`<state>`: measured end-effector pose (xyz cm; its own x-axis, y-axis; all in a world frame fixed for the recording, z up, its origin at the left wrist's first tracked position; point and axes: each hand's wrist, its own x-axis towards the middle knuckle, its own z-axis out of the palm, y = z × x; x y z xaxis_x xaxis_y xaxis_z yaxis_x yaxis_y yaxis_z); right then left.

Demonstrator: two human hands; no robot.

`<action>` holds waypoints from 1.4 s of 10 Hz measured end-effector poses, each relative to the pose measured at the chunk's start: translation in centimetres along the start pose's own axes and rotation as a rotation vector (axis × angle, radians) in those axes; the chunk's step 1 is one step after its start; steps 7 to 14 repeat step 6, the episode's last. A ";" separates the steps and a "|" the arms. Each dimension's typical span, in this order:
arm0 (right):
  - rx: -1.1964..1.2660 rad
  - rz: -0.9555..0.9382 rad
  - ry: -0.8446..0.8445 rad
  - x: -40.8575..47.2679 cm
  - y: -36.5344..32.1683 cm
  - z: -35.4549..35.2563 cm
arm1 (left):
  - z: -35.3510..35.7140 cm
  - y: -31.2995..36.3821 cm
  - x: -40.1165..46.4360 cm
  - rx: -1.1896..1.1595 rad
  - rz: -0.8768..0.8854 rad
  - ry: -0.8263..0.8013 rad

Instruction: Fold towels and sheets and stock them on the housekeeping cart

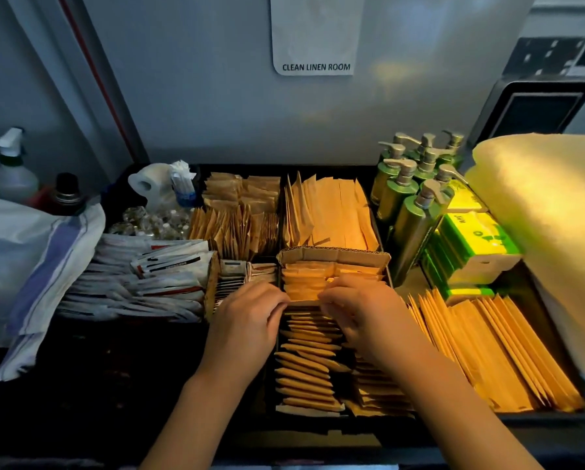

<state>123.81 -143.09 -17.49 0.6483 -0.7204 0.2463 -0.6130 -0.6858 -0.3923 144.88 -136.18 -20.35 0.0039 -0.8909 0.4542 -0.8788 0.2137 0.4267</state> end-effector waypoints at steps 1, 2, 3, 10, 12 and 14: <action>-0.050 -0.008 0.014 0.1 0.4 0.5 | 0.3 -0.3 0.1 0.019 -0.040 0.031; -0.076 0.003 0.019 0.8 0.8 0.9 | 0.8 -0.1 0.1 0.043 -0.034 0.033; -0.103 -0.001 -0.017 1.6 1.0 1.6 | 1.4 -0.1 0.5 0.070 -0.110 0.020; -0.121 0.029 -0.034 1.4 1.4 1.5 | 1.6 -0.7 0.4 0.051 -0.109 0.065; -0.121 0.029 -0.034 1.4 1.4 1.5 | 1.6 -0.7 0.4 0.051 -0.109 0.065; -0.121 0.029 -0.034 1.4 1.4 1.5 | 1.6 -0.7 0.4 0.051 -0.109 0.065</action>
